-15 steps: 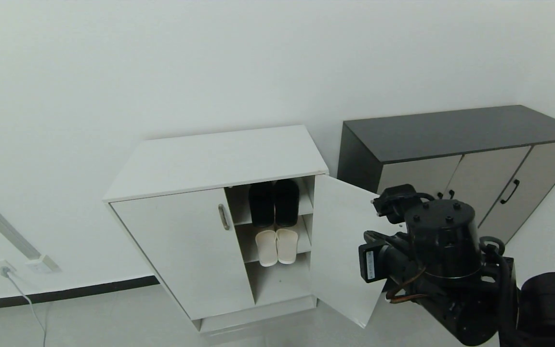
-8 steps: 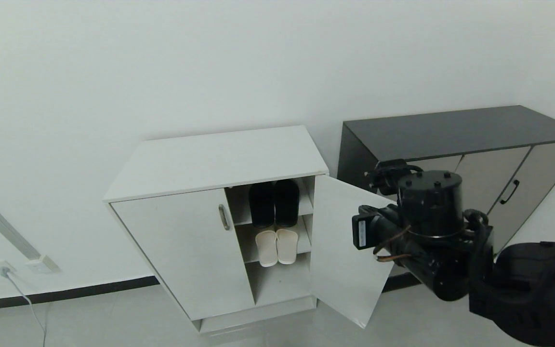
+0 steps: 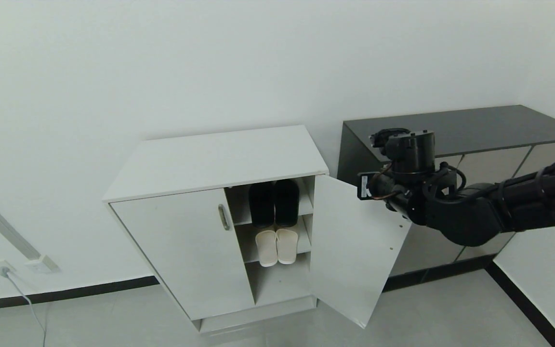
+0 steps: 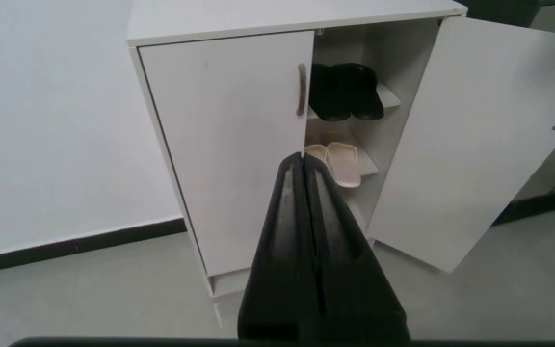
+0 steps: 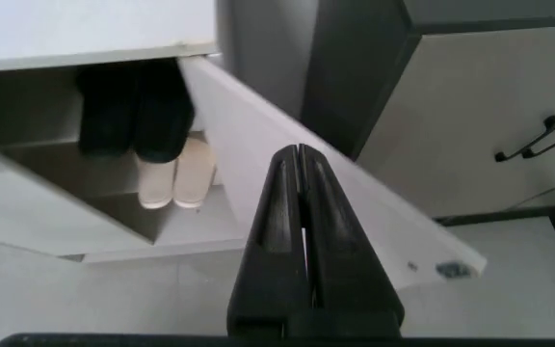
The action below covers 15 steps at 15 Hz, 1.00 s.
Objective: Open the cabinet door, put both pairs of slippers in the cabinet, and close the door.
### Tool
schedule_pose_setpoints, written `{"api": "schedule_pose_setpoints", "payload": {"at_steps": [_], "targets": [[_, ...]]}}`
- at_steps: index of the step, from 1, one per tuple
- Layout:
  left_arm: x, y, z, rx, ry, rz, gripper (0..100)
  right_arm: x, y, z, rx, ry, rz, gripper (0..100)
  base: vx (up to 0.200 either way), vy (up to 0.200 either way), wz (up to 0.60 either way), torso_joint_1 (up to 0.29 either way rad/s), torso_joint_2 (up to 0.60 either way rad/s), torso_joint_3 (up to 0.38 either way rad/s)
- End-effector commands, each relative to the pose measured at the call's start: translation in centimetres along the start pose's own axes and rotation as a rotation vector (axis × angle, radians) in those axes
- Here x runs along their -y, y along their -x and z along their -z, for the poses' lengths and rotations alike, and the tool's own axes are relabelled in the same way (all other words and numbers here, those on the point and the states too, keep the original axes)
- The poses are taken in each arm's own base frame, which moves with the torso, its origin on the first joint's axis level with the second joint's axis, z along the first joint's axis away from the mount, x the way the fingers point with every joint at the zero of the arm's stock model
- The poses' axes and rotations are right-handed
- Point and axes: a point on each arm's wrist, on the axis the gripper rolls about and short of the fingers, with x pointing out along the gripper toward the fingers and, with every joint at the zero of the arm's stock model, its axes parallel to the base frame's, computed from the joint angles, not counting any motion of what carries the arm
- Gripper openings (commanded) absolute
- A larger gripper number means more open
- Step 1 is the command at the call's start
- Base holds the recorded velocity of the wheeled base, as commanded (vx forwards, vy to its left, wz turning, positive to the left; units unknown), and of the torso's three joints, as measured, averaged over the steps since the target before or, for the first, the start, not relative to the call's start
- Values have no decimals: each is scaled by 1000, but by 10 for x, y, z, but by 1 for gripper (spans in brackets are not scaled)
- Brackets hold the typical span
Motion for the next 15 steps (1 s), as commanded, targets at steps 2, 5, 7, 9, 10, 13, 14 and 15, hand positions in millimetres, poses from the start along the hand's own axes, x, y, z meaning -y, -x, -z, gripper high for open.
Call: {"api": "schedule_pose_setpoints", "payload": {"at_steps": [2, 5, 7, 9, 10, 13, 14, 15], "targets": [[0, 0, 0, 1, 0, -1, 0, 13, -34, 13, -34, -3, 40, 0, 0, 0, 0, 0, 0, 0], [0, 0, 0, 1, 0, -1, 0, 26, -50, 24, -60, -8, 61, 0, 0, 0, 0, 0, 0, 0], [0, 0, 0, -1, 0, -1, 0, 31, -56, 28, -67, -23, 74, 0, 0, 0, 0, 0, 0, 0], [0, 0, 0, -1, 0, -3, 0, 34, -63, 30, -71, -27, 77, 0, 0, 0, 0, 0, 0, 0], [0, 0, 0, 1, 0, -3, 0, 35, -67, 33, -75, -27, 79, 0, 0, 0, 0, 0, 0, 0], [0, 0, 0, -1, 0, -3, 0, 37, -76, 37, -79, -28, 87, 0, 0, 0, 0, 0, 0, 0], [0, 0, 0, 1, 0, -3, 0, 37, -78, 38, -78, -29, 89, 0, 0, 0, 0, 0, 0, 0], [0, 0, 0, -1, 0, -3, 0, 39, -79, 36, -74, -32, 93, 0, 0, 0, 0, 0, 0, 0]]}}
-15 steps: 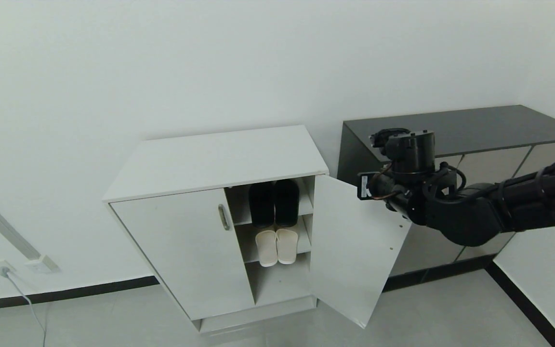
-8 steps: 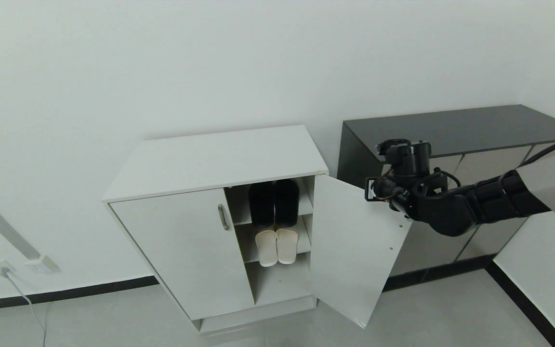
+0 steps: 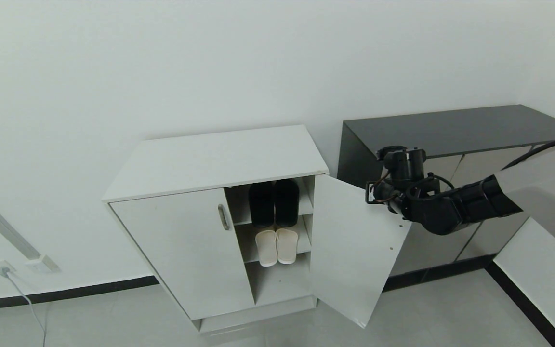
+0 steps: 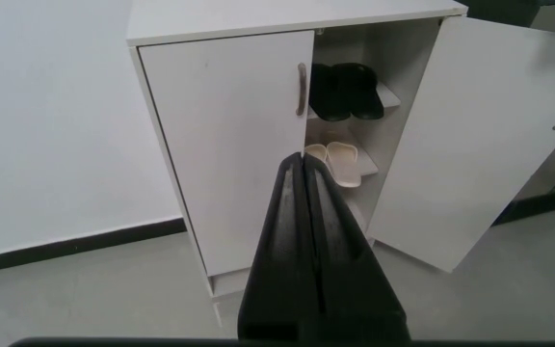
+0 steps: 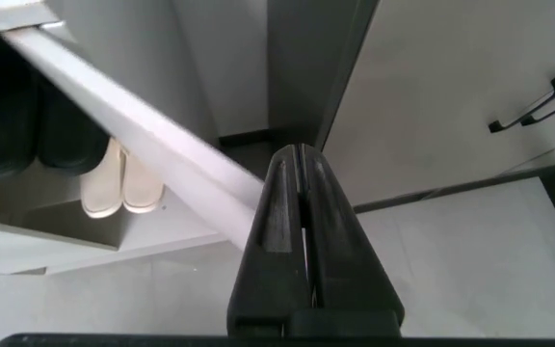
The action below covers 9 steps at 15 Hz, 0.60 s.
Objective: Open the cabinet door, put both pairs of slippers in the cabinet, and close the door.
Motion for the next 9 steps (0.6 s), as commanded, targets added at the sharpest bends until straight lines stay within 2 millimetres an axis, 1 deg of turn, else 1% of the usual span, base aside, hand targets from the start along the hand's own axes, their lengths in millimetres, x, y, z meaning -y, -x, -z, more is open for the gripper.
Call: {"api": "schedule_pose_setpoints", "payload": {"at_steps": [1, 4, 9], "targets": [[0, 0, 0, -1, 0, 0, 0, 0, -4, 2, -4, 0, 3, 0, 0, 0, 0, 0, 0, 0], [0, 0, 0, -1, 0, 0, 0, 1, -7, 3, -4, -1, 7, 0, 0, 0, 0, 0, 0, 0], [0, 0, 0, 1, 0, 0, 0, 5, -18, 4, 1, -6, 22, 0, 0, 0, 0, 0, 0, 0]]}}
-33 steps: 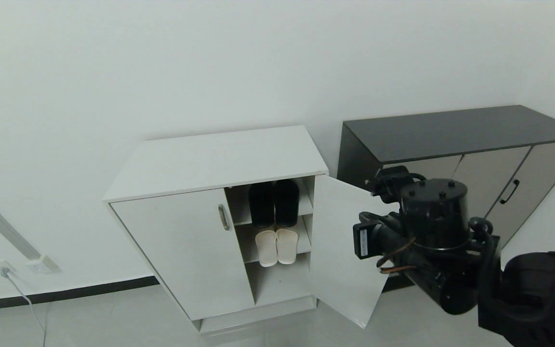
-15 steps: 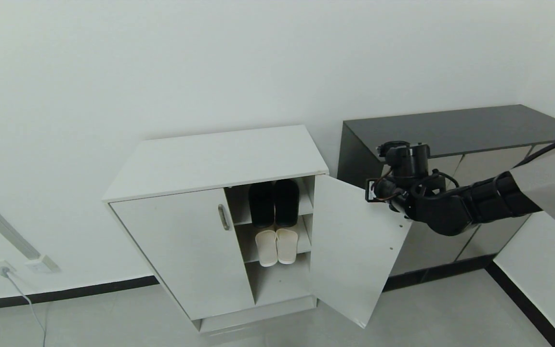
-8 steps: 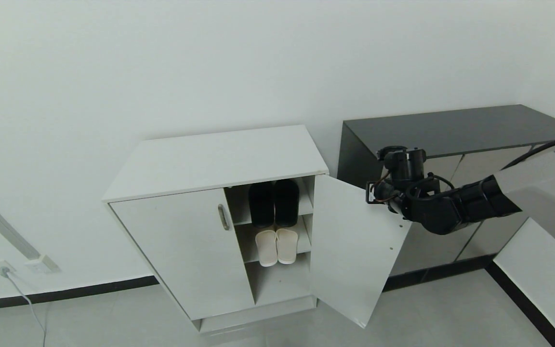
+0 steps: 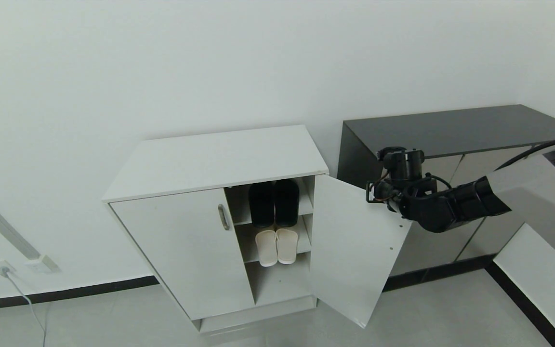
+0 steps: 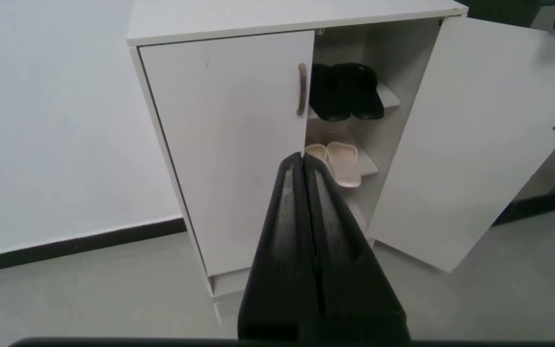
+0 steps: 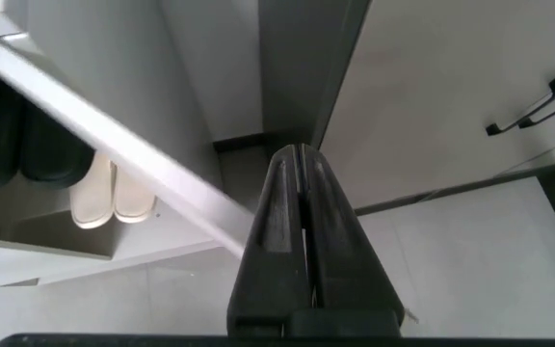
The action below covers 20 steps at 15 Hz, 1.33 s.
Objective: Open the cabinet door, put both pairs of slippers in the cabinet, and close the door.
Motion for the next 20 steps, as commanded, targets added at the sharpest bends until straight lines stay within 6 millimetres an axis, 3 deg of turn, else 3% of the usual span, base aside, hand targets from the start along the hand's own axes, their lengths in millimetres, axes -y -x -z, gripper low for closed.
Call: {"api": "schedule_pose_setpoints", "payload": {"at_steps": [1, 7, 12, 17, 20], "targets": [[0, 0, 0, -1, 0, 0, 0, 0, -3, 3, -7, 3, 3, 0, 0, 0, 0, 0, 0, 0], [0, 0, 0, -1, 0, 0, 0, -3, -1, 4, -11, 12, -4, 0, 0, 0, 0, 0, 0, 0], [0, 0, 0, -1, 1, 0, 0, -18, 17, 0, -34, 32, -41, 0, 0, 0, 0, 0, 0, 0], [0, 0, 0, -1, 4, 0, 0, -58, 63, 18, -82, 82, -161, 0, 0, 0, 0, 0, 0, 0], [0, 0, 0, -1, 4, 0, 0, -75, 88, 12, -65, 76, -224, 0, 0, 0, 0, 0, 0, 0]]}}
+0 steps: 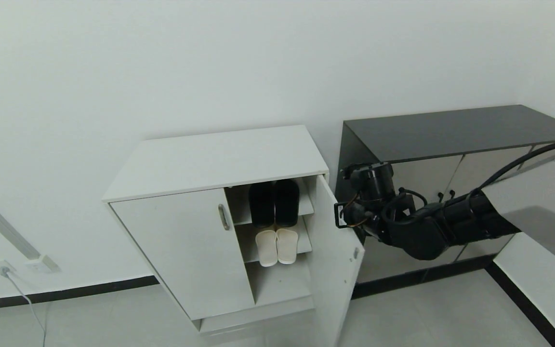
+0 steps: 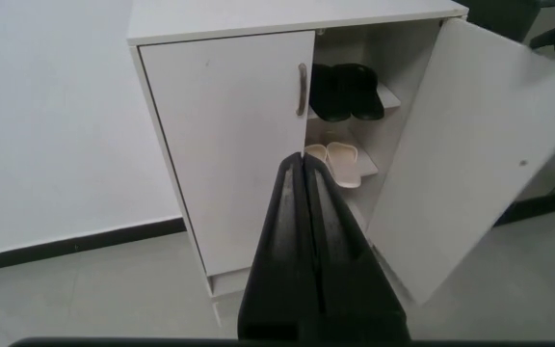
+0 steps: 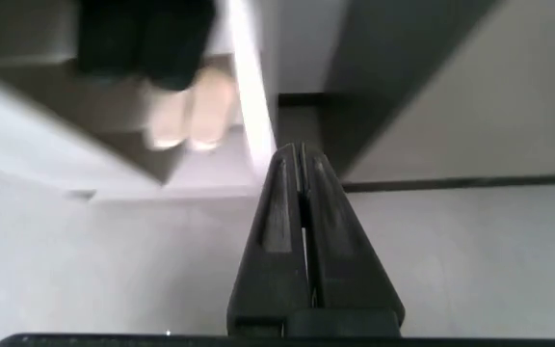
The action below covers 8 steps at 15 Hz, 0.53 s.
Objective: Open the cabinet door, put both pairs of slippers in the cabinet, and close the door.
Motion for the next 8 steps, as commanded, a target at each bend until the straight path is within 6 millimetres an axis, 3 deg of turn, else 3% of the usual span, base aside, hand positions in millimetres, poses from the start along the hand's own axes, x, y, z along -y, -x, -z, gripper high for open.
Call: {"api": "schedule_pose_setpoints", "payload": {"at_steps": [1, 8], "targets": [[0, 0, 0, -1, 0, 0, 0, -10, 21, -10, 34, -2, -39, 0, 0, 0, 0, 0, 0, 0], [0, 0, 0, -1, 2, -2, 0, -15, 45, 1, 38, 18, -112, 0, 0, 0, 0, 0, 0, 0]]}}
